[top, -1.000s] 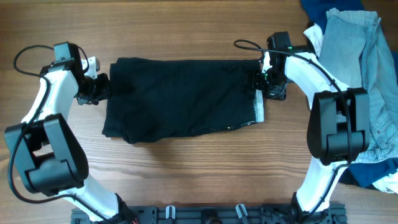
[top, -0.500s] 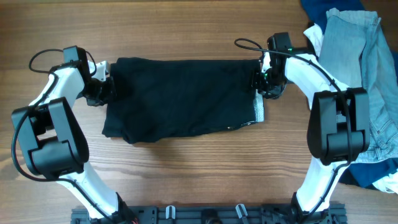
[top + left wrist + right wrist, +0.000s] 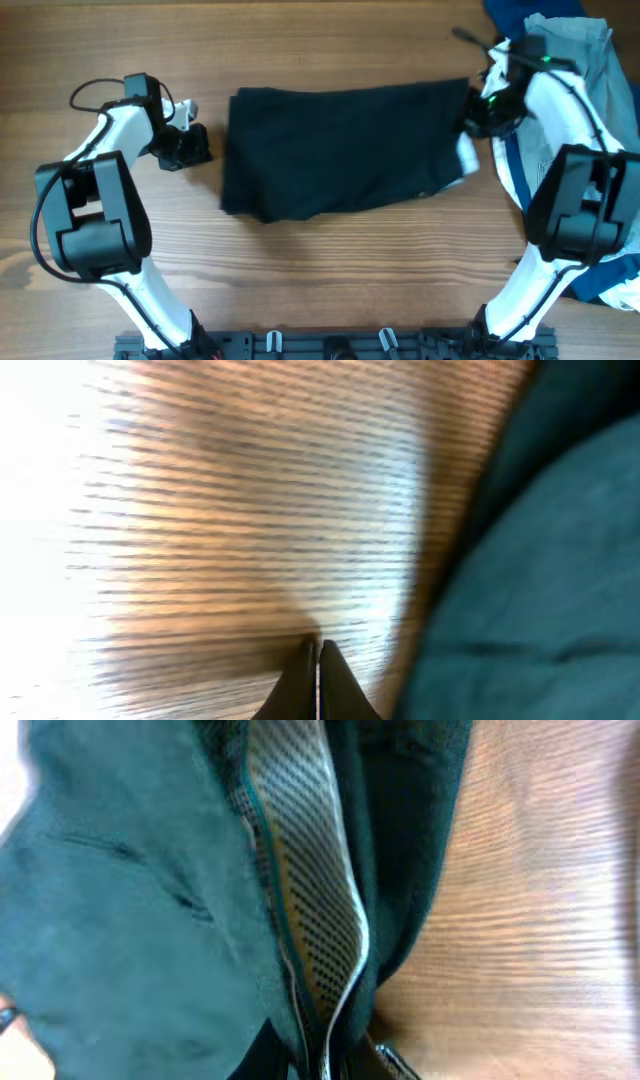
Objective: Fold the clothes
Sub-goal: 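Fold the right end over toward the left gripper with the right gripper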
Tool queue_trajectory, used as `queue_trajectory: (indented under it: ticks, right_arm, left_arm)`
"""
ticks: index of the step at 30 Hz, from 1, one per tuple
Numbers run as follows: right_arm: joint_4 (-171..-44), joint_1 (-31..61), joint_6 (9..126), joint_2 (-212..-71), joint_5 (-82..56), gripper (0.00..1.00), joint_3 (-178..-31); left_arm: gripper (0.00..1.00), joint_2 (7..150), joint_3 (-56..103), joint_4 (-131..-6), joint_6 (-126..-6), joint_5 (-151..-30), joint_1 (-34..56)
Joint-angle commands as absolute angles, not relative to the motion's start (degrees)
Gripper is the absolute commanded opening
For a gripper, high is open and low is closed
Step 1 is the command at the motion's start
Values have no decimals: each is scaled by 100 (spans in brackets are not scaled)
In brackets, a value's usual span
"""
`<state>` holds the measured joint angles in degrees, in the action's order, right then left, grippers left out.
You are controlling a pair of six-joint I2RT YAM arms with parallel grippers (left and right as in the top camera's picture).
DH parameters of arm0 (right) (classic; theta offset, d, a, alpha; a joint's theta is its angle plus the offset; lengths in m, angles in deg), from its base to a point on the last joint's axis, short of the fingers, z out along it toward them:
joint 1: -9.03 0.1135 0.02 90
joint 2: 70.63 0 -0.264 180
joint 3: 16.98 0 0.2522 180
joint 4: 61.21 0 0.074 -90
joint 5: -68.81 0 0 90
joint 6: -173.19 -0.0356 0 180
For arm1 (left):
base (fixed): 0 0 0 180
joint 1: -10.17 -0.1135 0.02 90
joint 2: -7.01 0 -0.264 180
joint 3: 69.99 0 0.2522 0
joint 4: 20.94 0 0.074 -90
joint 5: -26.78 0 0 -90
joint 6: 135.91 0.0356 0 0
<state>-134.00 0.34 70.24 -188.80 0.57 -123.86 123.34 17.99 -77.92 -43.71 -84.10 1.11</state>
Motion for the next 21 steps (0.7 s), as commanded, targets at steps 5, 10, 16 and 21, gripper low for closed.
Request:
queue_trajectory:
  ticks: [5, 10, 16, 21]
  right_arm:
    - [-13924, 1708, 7091, -18627, -155, 4, -13081]
    - [-13376, 3105, 6486, -18622, -186, 4, -13215]
    - [-12886, 3638, 5848, -18622, -184, 4, -13368]
    - [-12296, 3972, 5406, -18660, -251, 4, -13444]
  left_arm:
    - [4, 12490, 1729, -7646, -4513, -8378, 476]
    - [4, 12490, 1729, -7587, -4535, -8380, 553]
    - [4, 12490, 1729, -7405, -4533, -8375, 747]
    - [4, 12490, 1727, -7362, -4533, -8375, 756]
